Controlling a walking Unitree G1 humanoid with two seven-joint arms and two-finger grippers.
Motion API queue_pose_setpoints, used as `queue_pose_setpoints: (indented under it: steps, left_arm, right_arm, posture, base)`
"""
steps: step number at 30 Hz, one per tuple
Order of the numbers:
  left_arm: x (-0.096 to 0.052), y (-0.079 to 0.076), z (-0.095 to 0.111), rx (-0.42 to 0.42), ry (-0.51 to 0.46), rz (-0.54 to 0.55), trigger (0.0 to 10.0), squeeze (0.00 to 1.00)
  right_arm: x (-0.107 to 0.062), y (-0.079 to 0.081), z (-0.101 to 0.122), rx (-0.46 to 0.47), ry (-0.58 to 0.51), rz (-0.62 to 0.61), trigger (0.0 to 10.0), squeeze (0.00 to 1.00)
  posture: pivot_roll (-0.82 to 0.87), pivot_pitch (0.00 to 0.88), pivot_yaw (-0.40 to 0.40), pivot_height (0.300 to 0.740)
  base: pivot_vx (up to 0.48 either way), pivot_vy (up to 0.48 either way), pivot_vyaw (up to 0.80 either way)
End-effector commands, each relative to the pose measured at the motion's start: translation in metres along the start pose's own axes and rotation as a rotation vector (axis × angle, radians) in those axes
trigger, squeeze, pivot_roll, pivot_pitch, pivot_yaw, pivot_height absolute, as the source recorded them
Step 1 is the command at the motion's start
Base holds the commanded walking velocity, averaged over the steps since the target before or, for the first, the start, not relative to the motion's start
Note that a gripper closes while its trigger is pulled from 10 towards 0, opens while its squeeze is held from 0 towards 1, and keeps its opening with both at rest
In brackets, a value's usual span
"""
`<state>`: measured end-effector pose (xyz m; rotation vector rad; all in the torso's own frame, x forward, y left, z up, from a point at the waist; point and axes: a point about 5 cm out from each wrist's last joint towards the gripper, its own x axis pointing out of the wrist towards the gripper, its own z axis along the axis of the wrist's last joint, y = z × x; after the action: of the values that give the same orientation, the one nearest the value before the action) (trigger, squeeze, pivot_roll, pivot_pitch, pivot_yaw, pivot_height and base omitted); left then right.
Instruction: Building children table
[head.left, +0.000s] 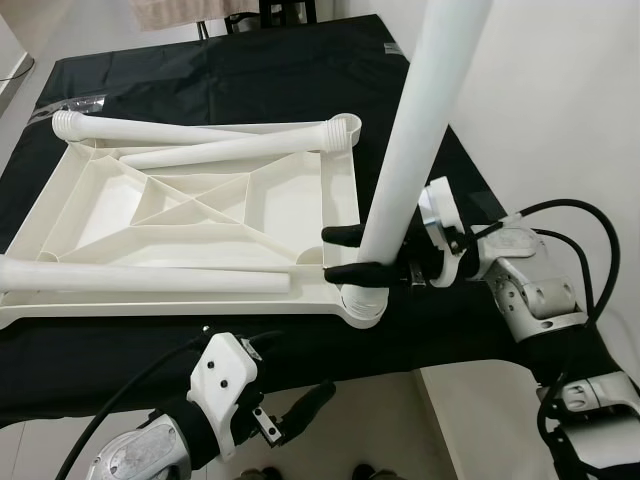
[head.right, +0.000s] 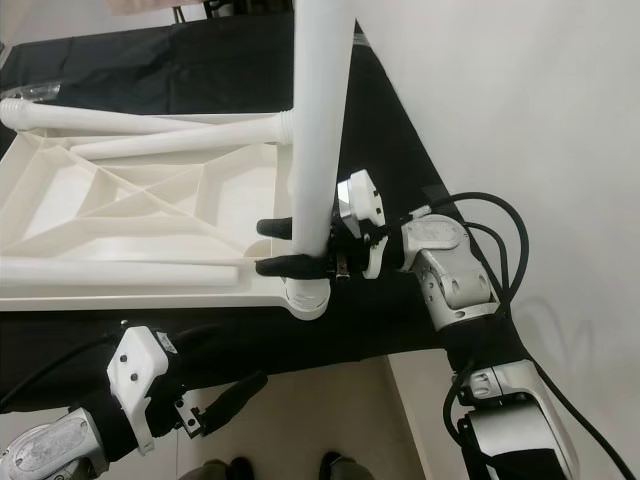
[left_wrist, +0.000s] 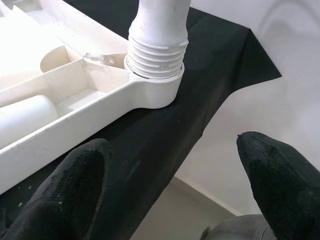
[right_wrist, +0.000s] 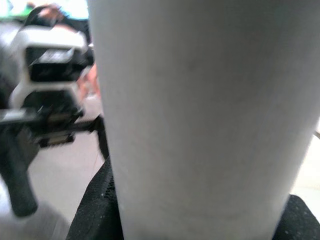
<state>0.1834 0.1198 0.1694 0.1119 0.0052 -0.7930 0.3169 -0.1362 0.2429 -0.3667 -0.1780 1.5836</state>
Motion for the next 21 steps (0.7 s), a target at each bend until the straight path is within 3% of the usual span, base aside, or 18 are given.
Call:
queue_pose_setpoints:
  steps: [1, 5, 10, 15, 21]
  left_arm:
    - [-0.002, 0.000, -0.005, -0.031, 0.022, -0.006, 10.0, 0.00]
    - [-0.001, 0.000, -0.004, -0.035, 0.019, -0.012, 10.0, 0.00]
    - [-0.001, 0.001, -0.003, -0.039, 0.018, -0.014, 10.0, 0.00]
    - [0.000, 0.000, -0.002, -0.040, 0.017, -0.014, 10.0, 0.00]
    - [0.000, 0.001, -0.001, -0.043, 0.013, -0.012, 10.0, 0.00]
  right_arm:
    - [-0.004, 0.017, -0.041, 0.141, 0.171, 0.068, 10.0, 0.00]
    - [-0.009, 0.008, -0.046, 0.076, 0.301, 0.120, 10.0, 0.00]
    - [-0.010, 0.001, -0.042, 0.083, 0.307, 0.135, 10.0, 0.00]
    - [-0.007, -0.006, -0.035, 0.146, 0.223, 0.092, 10.0, 0.00]
    - [-0.009, -0.018, -0.038, 0.274, 0.062, -0.057, 10.0, 0.00]
  posture:
    - [0.03, 0.293, 0.005, 0.740]
    - [0.03, 0.299, 0.003, 0.740]
    - [0.03, 0.306, 0.001, 0.740]
    - [0.03, 0.311, -0.005, 0.740]
    - [0.03, 0.314, -0.005, 0.740]
  base:
    - [0.000, 0.000, 0.00]
    - [0.000, 0.000, 0.00]
    - [0.000, 0.000, 0.00]
    - [0.000, 0.000, 0.00]
    - [0.000, 0.000, 0.00]
